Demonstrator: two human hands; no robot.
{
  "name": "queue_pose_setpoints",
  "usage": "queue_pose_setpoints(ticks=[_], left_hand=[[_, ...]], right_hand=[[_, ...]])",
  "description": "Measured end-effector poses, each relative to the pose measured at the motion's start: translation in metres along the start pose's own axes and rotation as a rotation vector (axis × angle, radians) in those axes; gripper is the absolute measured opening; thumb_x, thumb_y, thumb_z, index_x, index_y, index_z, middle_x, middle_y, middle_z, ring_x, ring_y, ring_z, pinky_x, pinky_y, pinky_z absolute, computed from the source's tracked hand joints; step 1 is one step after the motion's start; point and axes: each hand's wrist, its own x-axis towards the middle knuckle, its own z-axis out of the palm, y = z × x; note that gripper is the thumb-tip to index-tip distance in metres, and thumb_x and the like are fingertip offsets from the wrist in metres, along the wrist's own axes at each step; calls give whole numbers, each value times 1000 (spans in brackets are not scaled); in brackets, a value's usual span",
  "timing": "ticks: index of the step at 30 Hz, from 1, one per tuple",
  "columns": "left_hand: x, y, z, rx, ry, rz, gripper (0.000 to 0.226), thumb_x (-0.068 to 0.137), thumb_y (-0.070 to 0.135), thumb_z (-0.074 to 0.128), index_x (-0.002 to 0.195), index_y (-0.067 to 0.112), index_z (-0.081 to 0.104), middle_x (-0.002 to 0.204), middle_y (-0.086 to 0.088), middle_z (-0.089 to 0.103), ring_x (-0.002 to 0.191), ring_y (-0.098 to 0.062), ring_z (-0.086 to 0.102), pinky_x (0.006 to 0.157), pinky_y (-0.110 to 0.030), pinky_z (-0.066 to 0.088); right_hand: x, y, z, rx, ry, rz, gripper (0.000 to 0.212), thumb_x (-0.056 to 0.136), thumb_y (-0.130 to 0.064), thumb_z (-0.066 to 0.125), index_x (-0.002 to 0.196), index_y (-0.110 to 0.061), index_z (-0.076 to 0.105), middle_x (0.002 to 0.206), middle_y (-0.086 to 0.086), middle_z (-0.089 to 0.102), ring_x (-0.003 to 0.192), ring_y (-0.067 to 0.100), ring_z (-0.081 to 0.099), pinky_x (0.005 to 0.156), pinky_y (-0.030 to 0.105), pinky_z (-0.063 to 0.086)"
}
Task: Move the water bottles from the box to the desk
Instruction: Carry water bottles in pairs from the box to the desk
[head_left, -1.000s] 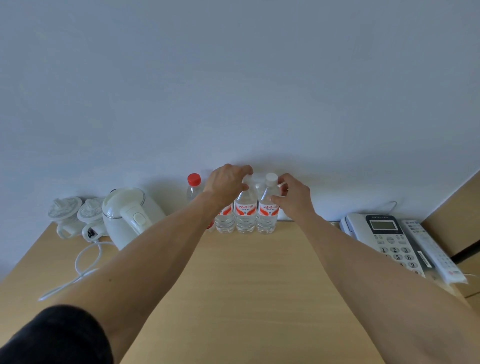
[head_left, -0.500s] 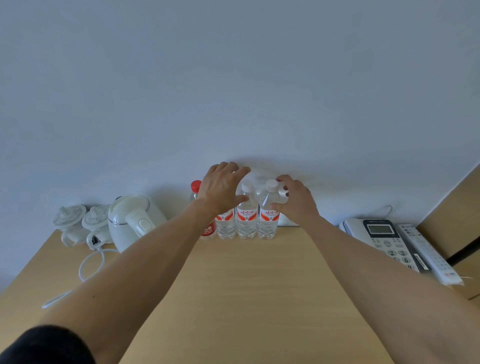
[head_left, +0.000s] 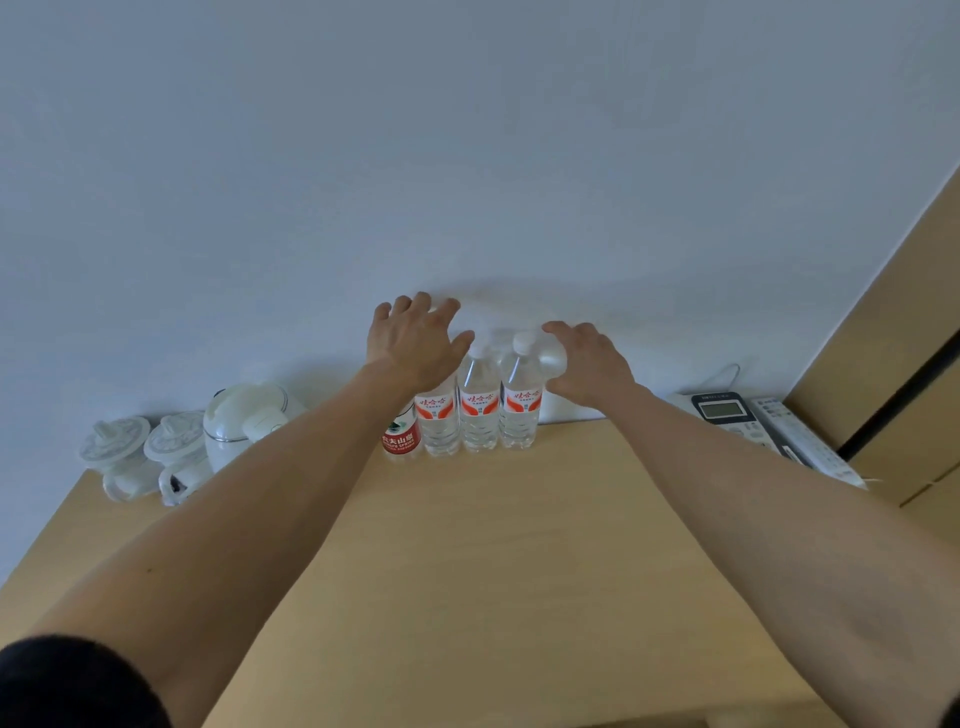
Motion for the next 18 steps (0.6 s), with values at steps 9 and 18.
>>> queue_pose_setpoints(ticks=[9,18], left_hand=[[7,74,-23,-1,5,167,55,101,55,33,147,26,44,140,-10,53,129,-31,48,109,-45,35],[-4,222,-32,-2,-69,390,57,100,57,31,147,27,43,143,-9,51,130,-31,46,108,-47,33]], right_hand=[[-42,31,-29,-38,9,130,72,86,-22,63,150,-31,30,130,13,43,117,33,47,90,43,50],[-144,132,-73,25,88,355,70,89,-40,62,151,-33,30,135,12,43,123,33,46,96,45,49]])
